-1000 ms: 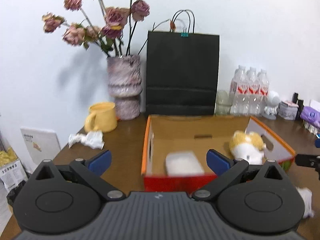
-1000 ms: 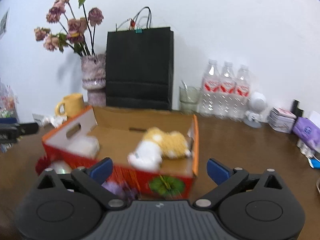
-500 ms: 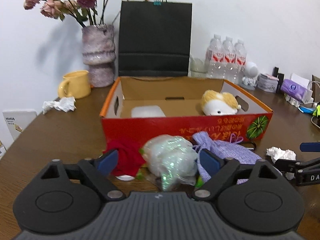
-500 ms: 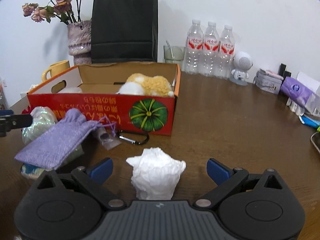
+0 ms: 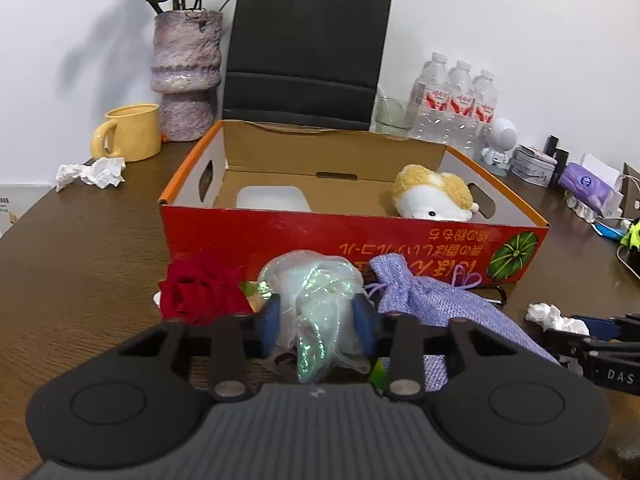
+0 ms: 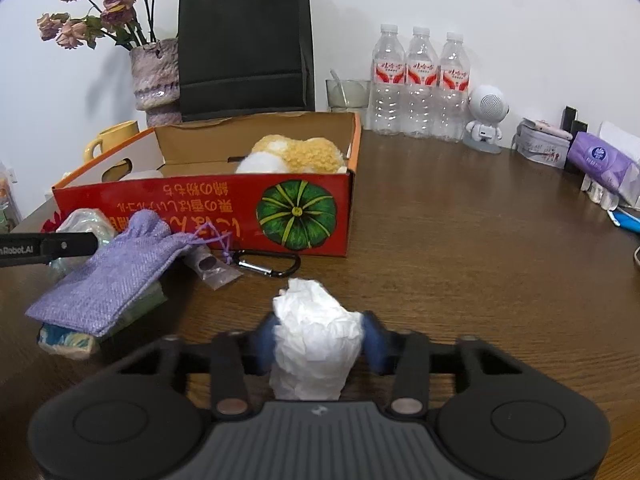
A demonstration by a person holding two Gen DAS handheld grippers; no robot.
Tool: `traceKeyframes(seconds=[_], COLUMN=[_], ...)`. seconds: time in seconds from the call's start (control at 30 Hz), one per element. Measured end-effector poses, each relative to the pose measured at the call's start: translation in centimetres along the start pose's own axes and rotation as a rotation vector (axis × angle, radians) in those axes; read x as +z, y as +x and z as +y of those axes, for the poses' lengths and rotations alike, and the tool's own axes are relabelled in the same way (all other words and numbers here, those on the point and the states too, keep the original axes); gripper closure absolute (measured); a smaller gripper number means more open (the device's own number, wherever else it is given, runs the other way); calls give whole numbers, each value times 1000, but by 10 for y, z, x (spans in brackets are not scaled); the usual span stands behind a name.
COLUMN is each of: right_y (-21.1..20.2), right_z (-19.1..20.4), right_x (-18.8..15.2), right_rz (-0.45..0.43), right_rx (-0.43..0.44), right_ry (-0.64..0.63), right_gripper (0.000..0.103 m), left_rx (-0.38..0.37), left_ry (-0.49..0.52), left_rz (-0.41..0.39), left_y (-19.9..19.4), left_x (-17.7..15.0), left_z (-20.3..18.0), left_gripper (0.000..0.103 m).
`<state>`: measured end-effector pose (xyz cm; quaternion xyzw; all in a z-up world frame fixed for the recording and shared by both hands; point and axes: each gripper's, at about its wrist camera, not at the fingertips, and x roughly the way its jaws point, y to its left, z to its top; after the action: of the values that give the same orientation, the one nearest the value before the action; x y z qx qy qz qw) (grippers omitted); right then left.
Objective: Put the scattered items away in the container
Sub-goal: 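Grasp the iridescent plastic bag with the left gripper while the right grasps the tissue, then drop the plastic bag and tissue into the box, opening both grippers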
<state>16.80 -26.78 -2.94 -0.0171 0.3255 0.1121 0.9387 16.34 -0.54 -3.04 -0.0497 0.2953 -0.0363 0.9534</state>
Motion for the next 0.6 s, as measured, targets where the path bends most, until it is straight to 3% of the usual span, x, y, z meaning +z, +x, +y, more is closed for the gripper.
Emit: traceKeyframes(seconds=[0.07, 0.17, 0.4, 0.6], right_y=[-3, -5, -6, -18], right_z=[2, 6, 7, -1], right_x=[-1, -2, -2, 1], right_rz=[-17, -25, -42, -111], right_rx=[7, 10, 9, 15], right_ry=[-11, -29, -34, 21], right_gripper=[70, 71, 75, 78], left_rx=[-8, -8, 2, 2], left_ry=[13, 25, 30, 19], left_rz=[-11, -20, -46, -88], left_y=[-3, -4, -9, -22], left_x=[-1, -3, -4, -3], left_z=[-1, -3, -5, -5], left_gripper=[76, 78, 79, 79])
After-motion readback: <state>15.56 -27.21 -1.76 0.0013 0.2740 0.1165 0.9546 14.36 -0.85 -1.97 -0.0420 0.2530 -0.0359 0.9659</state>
